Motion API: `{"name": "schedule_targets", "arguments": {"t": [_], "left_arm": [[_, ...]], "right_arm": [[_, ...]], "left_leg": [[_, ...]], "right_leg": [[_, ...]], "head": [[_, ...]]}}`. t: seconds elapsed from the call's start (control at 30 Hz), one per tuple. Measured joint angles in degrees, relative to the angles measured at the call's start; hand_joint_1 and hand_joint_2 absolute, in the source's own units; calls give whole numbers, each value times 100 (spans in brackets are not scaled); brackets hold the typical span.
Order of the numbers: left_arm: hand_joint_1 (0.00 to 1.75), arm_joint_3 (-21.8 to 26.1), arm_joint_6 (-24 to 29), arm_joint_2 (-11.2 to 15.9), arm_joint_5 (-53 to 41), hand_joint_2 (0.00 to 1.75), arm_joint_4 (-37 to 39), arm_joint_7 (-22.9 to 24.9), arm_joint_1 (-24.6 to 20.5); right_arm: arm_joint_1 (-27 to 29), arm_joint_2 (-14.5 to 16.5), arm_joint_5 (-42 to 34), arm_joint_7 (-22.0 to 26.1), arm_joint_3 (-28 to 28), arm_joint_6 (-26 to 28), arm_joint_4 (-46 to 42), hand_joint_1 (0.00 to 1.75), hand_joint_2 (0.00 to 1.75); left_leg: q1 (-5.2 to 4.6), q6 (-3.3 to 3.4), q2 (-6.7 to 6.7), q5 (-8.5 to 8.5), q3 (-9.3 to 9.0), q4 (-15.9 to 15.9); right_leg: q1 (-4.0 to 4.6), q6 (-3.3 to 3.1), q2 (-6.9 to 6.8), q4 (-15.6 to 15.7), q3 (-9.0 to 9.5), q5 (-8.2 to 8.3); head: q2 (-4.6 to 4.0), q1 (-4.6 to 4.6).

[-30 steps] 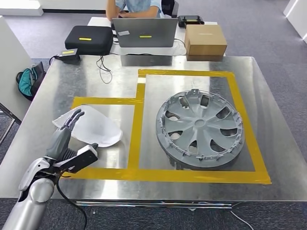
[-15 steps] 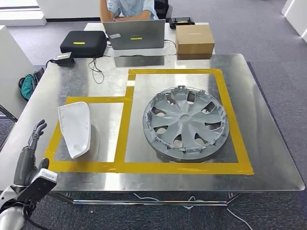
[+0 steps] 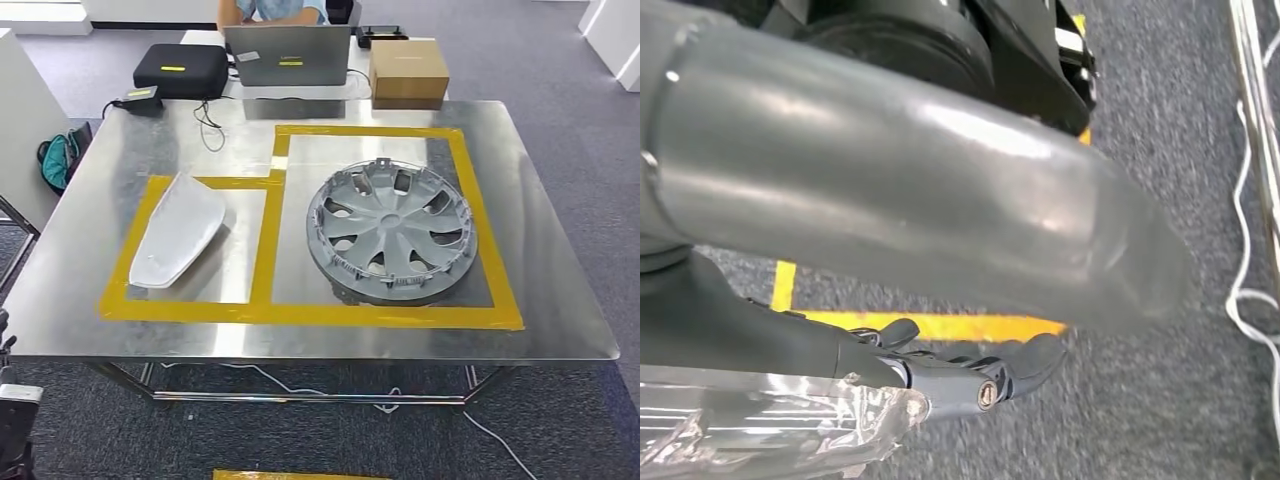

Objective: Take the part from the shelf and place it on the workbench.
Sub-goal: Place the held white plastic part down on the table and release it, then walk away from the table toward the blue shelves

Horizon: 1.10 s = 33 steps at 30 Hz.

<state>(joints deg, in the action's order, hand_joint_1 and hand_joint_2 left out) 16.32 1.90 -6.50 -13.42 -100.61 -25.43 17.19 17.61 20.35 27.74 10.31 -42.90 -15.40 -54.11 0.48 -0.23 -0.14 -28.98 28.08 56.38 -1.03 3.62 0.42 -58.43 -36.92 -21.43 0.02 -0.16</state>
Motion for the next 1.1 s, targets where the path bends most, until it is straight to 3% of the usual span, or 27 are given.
{"name": "schedule_targets", "arguments": {"t": [0.03, 0.07, 0.17, 0.2, 0.23, 0.27, 0.33, 0.37, 0.4, 0.47, 0.53, 0.57, 0.67, 0.7, 0.73, 0.8, 0.87, 0.93, 0.97, 1.03, 1.07, 1.1], "left_arm": [[0, 114, -26, -81, -53, 0, 83, 16, 2], [0, 211, -43, -157, -115, 0, 168, 34, -3], [0, 507, -62, -356, -278, 0, 480, 75, -22], [0, 622, -80, -417, -324, 0, 601, 70, -27], [0, 735, -103, -471, -361, 0, 713, 57, -29], [0, 838, -126, -520, -395, 0, 802, 40, -31], [0, 1002, -152, -601, -435, 0, 931, 8, -40], [0, 1060, -157, -634, -446, 0, 976, -4, -47], [0, 1112, -163, -662, -454, 0, 1014, -11, -55], [0, 1198, -177, -707, -467, 0, 1073, -1, -80], [0, 1301, -191, -752, -505, 0, 1141, 49, -111], [0, 1375, -201, -774, -544, 0, 1201, 74, -130], [0, 1701, -297, -827, -751, 0, 1539, 75, -240], [0, 1821, -340, -841, -837, 0, 1695, 65, -286], [0, 1929, -375, -852, -920, 0, 1853, 57, -329], [0, 2133, -412, -868, -1096, 0, 2195, 32, -429], [0, 2316, -420, -875, -1277, 0, 2534, -28, -545], [0, 2466, -415, -881, -1409, 0, 2836, -94, -642], [0, 2525, -412, -885, -1445, 0, 2959, -114, -671], [0, 2616, -409, -899, -1473, 0, 3145, -131, -701], [0, 2650, -407, -906, -1495, 0, 3211, -127, -712], [0, 2685, -397, -911, -1545, 0, 3270, -111, -729]], "right_arm": [[25, 0, -15, -28, 21, 5, -16, 0, 0], [48, 0, -22, -58, 44, 8, -37, 0, 0], [86, 0, -13, -147, 126, 8, -110, 0, 0], [97, 0, -10, -171, 153, 5, -135, 0, 0], [109, 0, -10, -189, 177, 3, -160, 0, 0], [124, 0, -11, -203, 200, 2, -184, 0, 0], [145, 0, -11, -215, 238, 1, -238, 0, 0], [145, 0, -12, -215, 255, 1, -269, 0, 0], [141, 0, -13, -215, 269, -1, -295, 0, 0], [146, 0, -15, -220, 290, -4, -332, 0, 0], [172, 3, -27, -242, 300, -2, -354, 0, 0], [189, 4, -39, -263, 308, 1, -374, 0, 0], [253, 6, -78, -345, 363, -13, -455, 0, 0], [270, 6, -80, -372, 378, -26, -477, 0, 0], [279, 5, -73, -394, 390, -41, -490, 0, 0], [284, 5, -40, -427, 408, -75, -512, 0, 0], [285, 5, 1, -437, 420, -98, -537, 0, 0], [284, 5, 26, -437, 425, -104, -565, 0, 0], [287, 5, 33, -437, 426, -104, -575, 0, 0], [307, 5, 44, -437, 430, -105, -584, 0, 0], [324, 5, 49, -437, 431, -107, -587, 0, 0], [338, 4, 54, -438, 432, -108, -587, 0, 0]], "left_leg": [[-2, 44, 7, 52, 35, -5], [2, 83, 13, 111, 84, -12], [-18, 147, 25, 296, 309, -8], [-33, 153, 30, 364, 396, -4], [-48, 156, 35, 431, 480, 1], [-62, 155, 37, 494, 556, 4], [-86, 142, 35, 611, 680, 10], [-99, 127, 33, 666, 725, 15], [-105, 105, 33, 721, 751, 15], [-100, 40, 35, 828, 773, 0], [-77, -32, 30, 804, 804, 25], [-69, -69, 24, 629, 845, 135], [-32, -169, 17, -277, 1036, 1040], [-16, -196, 17, -425, 1064, 1361], [0, -216, 17, -420, 1036, 1559], [38, -254, 17, -104, 725, 1412], [70, -284, 10, 44, 115, 639], [59, -210, -4, -97, -290, -4], [36, -147, -10, -146, -339, -127], [17, -12, 13, -94, -256, -123], [14, 49, 26, -41, -203, -121], [13, 102, 38, 23, -134, -125]], "right_leg": [[-12, 28, -2, -40, -27, -72], [-16, 50, -4, -182, -82, -249], [3, 68, -9, -1202, -338, -1086], [15, 60, -9, -1495, -351, -1215], [30, 42, -9, -1618, -276, -1209], [50, 11, -9, -1526, -92, -1091], [106, -87, -10, -837, 527, -873], [129, -135, -14, -368, 871, -878], [150, -170, -16, -10, 1098, -926], [179, -216, -23, 309, 1242, -986], [172, -291, -42, 312, 1141, -874], [160, -332, -51, 323, 1081, -800], [144, -380, -67, 327, 817, -570], [142, -372, -73, 322, 729, -494], [139, -359, -79, 313, 638, -418], [120, -308, -83, 273, 448, -276], [103, -231, -81, 184, 265, -173], [103, -155, -81, 105, 152, -80], [98, -124, -81, 93, 121, -29], [69, -65, -77, 87, 91, 8], [56, -40, -73, 3, 47, -119], [48, -18, -68, -197, -22, -356]], "head": [[0, 4], [1, 10], [0, 32], [0, 34], [0, 33], [1, 33], [1, 32], [1, 32], [0, 30], [-2, 44], [-3, 58], [-2, 49], [-2, 4], [-2, 3], [-2, 3], [-2, 4], [-2, -1], [-2, -7], [-2, -7], [-2, -7], [-2, -2], [-2, 5]]}}
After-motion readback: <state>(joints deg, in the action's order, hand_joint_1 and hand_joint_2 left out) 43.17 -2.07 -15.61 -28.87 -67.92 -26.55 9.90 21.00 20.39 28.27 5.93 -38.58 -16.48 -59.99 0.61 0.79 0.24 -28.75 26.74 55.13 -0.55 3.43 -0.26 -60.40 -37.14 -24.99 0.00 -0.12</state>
